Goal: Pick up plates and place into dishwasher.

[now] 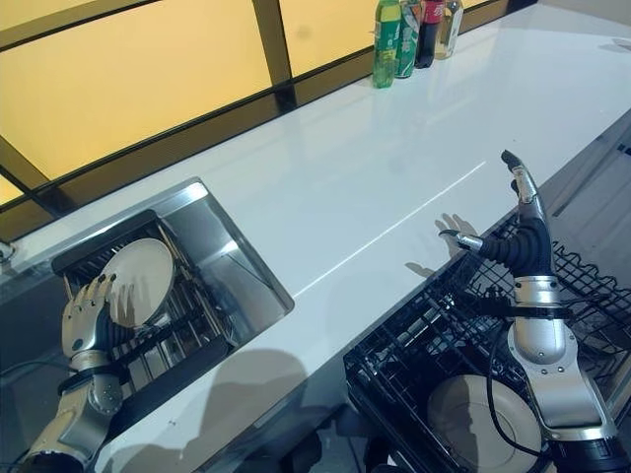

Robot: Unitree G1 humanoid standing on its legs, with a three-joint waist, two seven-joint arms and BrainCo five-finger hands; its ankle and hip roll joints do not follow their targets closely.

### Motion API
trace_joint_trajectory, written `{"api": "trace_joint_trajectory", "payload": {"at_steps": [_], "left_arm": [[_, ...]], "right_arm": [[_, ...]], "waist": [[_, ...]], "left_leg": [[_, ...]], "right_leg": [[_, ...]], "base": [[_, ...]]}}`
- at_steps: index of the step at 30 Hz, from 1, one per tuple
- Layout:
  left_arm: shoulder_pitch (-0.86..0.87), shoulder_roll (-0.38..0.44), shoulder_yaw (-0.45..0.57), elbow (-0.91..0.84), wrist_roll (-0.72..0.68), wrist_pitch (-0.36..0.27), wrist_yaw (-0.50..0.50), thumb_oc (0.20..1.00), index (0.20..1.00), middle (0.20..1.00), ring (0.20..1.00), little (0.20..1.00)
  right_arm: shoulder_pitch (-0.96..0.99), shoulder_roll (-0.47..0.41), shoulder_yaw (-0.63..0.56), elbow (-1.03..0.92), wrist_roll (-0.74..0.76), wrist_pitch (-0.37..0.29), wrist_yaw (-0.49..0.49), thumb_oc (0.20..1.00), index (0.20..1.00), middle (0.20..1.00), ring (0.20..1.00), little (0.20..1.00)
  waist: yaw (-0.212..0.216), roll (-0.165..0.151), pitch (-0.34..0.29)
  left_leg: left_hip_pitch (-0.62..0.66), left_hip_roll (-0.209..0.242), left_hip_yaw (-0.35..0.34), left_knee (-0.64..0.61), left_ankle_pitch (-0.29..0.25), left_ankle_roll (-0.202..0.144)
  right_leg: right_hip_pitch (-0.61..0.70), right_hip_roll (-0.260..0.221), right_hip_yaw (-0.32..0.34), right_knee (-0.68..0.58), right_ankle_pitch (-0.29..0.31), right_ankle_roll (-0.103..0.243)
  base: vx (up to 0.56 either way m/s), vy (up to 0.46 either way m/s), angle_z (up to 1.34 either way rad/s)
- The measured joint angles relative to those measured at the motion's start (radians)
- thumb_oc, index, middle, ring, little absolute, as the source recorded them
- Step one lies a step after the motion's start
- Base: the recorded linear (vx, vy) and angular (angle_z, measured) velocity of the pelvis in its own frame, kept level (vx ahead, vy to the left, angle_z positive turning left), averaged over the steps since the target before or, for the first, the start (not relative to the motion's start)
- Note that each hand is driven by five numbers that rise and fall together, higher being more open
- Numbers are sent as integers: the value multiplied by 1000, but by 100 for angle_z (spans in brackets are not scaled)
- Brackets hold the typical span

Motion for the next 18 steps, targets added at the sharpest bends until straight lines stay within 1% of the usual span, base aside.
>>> {"api": "trace_joint_trajectory", "payload": {"at_steps": [3, 5, 8, 10, 11, 12, 13, 14, 18], "left_arm": [[-2, 4, -38, -11, -1, 3, -20, 1000, 1000, 1000, 1000, 1000], [-8, 6, -42, -13, -3, 9, -19, 1000, 1000, 1000, 1000, 1000], [-32, 18, -42, -4, -10, 19, -11, 1000, 1000, 1000, 1000, 1000], [-51, 29, -42, 6, -30, 29, 16, 1000, 1000, 1000, 1000, 1000], [-55, 36, -42, 1, -52, 28, 28, 890, 890, 890, 890, 890], [-59, 40, -43, -1, -59, 26, 41, 589, 589, 589, 589, 589], [-62, 41, -44, -1, -61, 22, 46, 369, 369, 369, 369, 369], [-62, 41, -44, 0, -69, 15, 50, 200, 200, 200, 200, 200], [-59, 42, -33, 3, -77, -1, 71, 200, 200, 200, 200, 200]], "right_arm": [[8, 0, 4, 0, 0, 0, -3, 1000, 1000, 1000, 1000, 1000], [8, 1, 12, 0, 1, 0, -11, 1000, 1000, 1000, 1000, 1000], [9, 4, 14, 0, 1, 0, -19, 1000, 1000, 1000, 1000, 1000], [9, 8, 14, 0, 2, 0, -28, 1000, 1000, 1000, 1000, 1000], [9, 12, 14, 0, 2, 0, -34, 1000, 1000, 1000, 1000, 1000], [8, 15, 15, 0, 3, -1, -43, 1000, 1000, 1000, 1000, 1000], [6, 22, 16, 0, 3, -1, -47, 1000, 1000, 1000, 1000, 1000], [6, 27, 22, 0, 3, -2, -55, 1000, 1000, 1000, 1000, 1000], [6, 29, 51, 0, 2, -2, -70, 1000, 1000, 1000, 1000, 1000]], "waist": [[0, -1, 1], [-1, -6, 4], [-1, -25, 16], [-3, -47, 30], [-3, -59, 38], [1, -65, 41], [4, -68, 43], [5, -69, 43], [4, -69, 43]], "left_leg": [[-1, -13, 1, -9, 5, 7], [-1, -18, 1, -15, 7, 11], [-2, -16, 1, -12, 7, 11], [-3, -16, 2, -13, 7, 11], [-1, -16, 2, -13, 8, 11], [-2, -16, 2, -12, 9, 9], [-6, -17, 2, -12, 11, 6], [-12, -18, 1, -11, 11, 6], [-18, -17, 0, -9, 11, 6]], "right_leg": [[0, -9, 7, 0, 3, 7], [-4, -13, 8, 0, 4, 10], [-4, -14, 8, -1, 4, 10], [-5, -14, 9, -1, 4, 10], [-7, -13, 9, -1, 4, 10], [-10, -13, 9, -1, 5, 10], [-14, -13, 9, -1, 5, 10], [-18, -12, 9, 0, 5, 11], [-23, -12, 10, 3, 9, 6]], "base": [[0, 0, 0], [-16, -5, 0], [-42, -15, 0], [-78, -31, -2], [-88, -42, 0], [-62, -38, 0], [-41, -33, 1], [0, 0, 0], [16, 4, 0]]}}
